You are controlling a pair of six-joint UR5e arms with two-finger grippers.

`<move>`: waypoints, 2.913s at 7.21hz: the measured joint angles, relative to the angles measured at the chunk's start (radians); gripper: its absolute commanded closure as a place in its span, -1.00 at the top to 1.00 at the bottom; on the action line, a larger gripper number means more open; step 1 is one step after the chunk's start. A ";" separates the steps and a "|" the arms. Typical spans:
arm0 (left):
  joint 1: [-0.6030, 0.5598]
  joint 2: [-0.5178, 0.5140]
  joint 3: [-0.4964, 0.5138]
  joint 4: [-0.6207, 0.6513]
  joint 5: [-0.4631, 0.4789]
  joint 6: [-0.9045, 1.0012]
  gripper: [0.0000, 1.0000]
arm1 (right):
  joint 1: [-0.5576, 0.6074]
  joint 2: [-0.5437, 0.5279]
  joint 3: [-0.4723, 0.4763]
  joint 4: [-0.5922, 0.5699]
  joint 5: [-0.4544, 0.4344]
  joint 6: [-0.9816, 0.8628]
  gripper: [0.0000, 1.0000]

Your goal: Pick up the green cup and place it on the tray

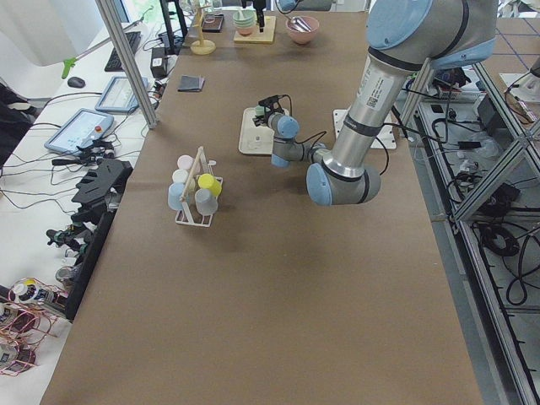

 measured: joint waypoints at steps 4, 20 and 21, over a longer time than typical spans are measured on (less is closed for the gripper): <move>0.000 -0.008 0.003 0.046 0.000 0.001 0.37 | 0.195 -0.055 -0.001 -0.170 0.030 -0.270 0.99; -0.149 -0.234 -0.344 0.975 -0.009 -0.130 0.96 | 0.242 -0.082 0.000 -0.170 0.034 -0.307 1.00; -0.236 -0.260 -0.363 1.138 -0.058 -0.130 0.96 | 0.242 -0.081 0.001 -0.170 0.036 -0.307 1.00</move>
